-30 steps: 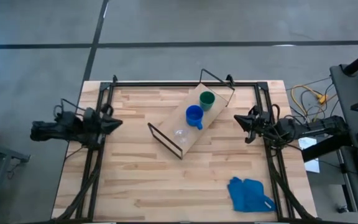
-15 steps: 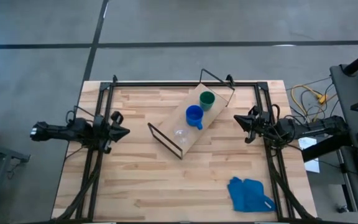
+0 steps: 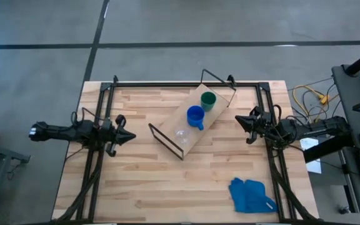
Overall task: Stack small to large cups/mugs on shelf
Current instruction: Return to Home Position
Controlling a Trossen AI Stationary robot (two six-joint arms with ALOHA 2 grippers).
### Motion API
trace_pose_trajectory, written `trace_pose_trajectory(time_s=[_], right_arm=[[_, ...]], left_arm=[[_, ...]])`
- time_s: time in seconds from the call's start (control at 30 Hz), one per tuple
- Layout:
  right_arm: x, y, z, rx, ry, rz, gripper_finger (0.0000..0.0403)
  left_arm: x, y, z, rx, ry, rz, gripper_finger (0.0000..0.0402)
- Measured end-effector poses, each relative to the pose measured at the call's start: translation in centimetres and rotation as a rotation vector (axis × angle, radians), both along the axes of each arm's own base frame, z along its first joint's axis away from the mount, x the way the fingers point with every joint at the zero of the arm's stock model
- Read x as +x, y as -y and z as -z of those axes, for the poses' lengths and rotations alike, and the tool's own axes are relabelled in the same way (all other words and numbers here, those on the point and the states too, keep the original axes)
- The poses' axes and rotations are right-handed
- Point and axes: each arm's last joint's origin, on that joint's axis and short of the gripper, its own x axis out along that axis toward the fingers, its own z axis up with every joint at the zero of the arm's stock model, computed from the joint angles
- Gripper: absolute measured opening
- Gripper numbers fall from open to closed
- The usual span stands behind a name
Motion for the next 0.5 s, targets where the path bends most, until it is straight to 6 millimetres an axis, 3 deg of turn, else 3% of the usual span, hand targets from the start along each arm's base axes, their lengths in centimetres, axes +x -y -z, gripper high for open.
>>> trace_pose_trajectory(time_s=[0.5], right_arm=[[0.0, 0.0, -0.02, 0.0, 0.001, 0.0, 0.0008]], left_arm=[[0.08, 0.01, 0.12, 0.001, -0.011, -0.001, 0.0]])
